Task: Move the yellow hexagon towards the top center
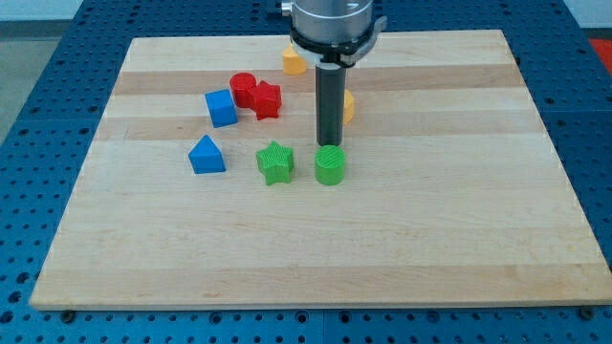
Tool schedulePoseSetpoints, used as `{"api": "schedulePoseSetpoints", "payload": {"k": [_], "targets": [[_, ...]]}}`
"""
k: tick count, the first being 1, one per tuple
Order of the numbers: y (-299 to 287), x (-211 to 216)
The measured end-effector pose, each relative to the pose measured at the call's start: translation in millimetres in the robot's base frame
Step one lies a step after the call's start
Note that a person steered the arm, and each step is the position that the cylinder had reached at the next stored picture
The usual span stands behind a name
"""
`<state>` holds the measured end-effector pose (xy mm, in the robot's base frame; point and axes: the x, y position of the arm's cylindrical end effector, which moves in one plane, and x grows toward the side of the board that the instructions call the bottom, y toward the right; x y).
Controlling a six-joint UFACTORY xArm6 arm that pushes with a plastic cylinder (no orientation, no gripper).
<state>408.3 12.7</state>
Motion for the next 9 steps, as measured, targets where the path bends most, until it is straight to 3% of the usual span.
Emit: {"api": "schedulePoseSetpoints", "payload": {"k": [3, 6, 8, 9], "targets": [[2, -82], [40, -68], [42, -135], [44, -148]]}}
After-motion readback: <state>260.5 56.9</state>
